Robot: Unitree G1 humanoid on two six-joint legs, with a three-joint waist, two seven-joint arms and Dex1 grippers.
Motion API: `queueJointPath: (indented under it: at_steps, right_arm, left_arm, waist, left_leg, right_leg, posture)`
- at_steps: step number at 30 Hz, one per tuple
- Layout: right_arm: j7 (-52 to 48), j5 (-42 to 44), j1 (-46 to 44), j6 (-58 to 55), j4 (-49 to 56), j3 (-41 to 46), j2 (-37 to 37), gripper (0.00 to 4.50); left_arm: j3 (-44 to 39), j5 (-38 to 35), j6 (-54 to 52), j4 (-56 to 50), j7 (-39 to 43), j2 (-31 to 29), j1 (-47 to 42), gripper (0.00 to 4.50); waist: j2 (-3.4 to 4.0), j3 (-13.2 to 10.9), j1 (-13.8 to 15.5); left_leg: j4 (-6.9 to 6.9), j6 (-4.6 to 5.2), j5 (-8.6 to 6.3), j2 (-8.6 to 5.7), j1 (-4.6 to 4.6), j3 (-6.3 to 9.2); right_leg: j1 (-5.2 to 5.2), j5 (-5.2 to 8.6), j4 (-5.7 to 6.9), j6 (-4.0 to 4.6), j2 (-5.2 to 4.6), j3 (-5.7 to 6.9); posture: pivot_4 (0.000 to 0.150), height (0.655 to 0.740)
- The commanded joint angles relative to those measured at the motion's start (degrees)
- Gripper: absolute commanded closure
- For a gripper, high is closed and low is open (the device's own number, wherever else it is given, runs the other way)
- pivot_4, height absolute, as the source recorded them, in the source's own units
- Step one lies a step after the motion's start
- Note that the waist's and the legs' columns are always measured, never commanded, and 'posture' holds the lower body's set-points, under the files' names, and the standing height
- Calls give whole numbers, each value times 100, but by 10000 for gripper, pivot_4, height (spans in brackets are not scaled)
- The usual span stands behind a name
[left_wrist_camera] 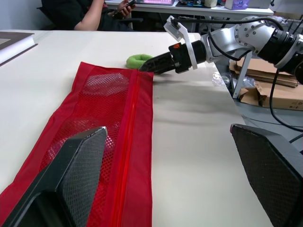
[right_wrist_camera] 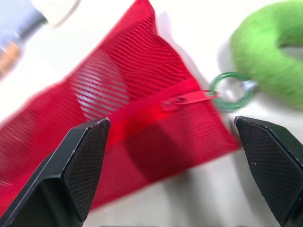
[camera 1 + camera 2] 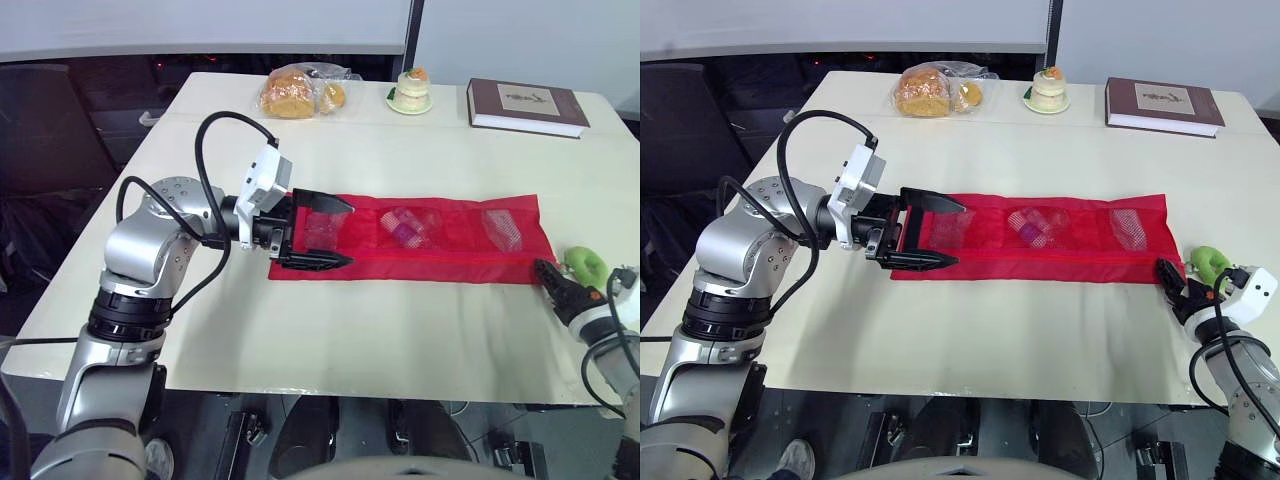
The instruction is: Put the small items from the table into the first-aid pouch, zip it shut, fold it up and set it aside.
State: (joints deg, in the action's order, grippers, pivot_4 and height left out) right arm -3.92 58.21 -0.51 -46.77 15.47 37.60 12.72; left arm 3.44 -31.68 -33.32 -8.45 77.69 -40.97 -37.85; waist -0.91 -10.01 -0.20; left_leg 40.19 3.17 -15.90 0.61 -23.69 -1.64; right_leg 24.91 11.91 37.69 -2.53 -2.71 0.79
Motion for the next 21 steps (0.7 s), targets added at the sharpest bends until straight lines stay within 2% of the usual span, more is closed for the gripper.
queueJointPath:
  at_steps: [1,4,11,12,14,21]
  right_arm:
    - [314,772,-146,-78,-3,72,-227,0]
    - [544,1109,-239,8,-34,112,-333,0]
    - [782,1223,-263,266,-22,-156,-435,0]
    - [778,1159,-248,307,-14,-234,-424,4050]
    - [774,1031,-235,428,-29,-348,-424,8168]
    - [751,770,-193,783,-77,-484,-338,43390]
  left_arm:
    - [-58,-38,106,-141,2,-79,30,451]
    - [-61,-37,114,-128,1,-83,32,451]
    - [-24,-44,93,-143,-20,-53,-11,451]
    - [-19,-44,91,-145,-25,-49,-16,0]
    - [-13,-46,86,-146,-34,-44,-26,0]
    - [4,-27,97,-136,-67,-43,-42,0]
  waist:
    - [0,0,-44]
    - [1,-1,-62]
    - [1,-1,-58]
    - [1,-1,-58]
    - [2,-1,-58]
    - [1,0,-36]
  left_leg:
    - [0,0,0,1,0,1]
    - [-1,0,0,2,0,0]
    - [-1,0,0,1,-1,0]
    - [-1,0,0,2,-1,-1]
    - [-1,0,0,1,-1,-1]
    - [-1,0,0,0,-1,-2]
  right_leg:
    - [0,0,0,0,0,0]
    - [1,0,0,0,1,-1]
    - [1,0,-1,0,1,-1]
    - [1,0,-1,0,0,-2]
    - [1,0,-1,0,0,-2]
    - [0,0,-3,0,-1,-2]
  posture:
    - [1500,7289]
    - [1500,7289]
    - [1500,7289]
    - [1500,7289]
    - [1500,7289]
    - [1500,7289]
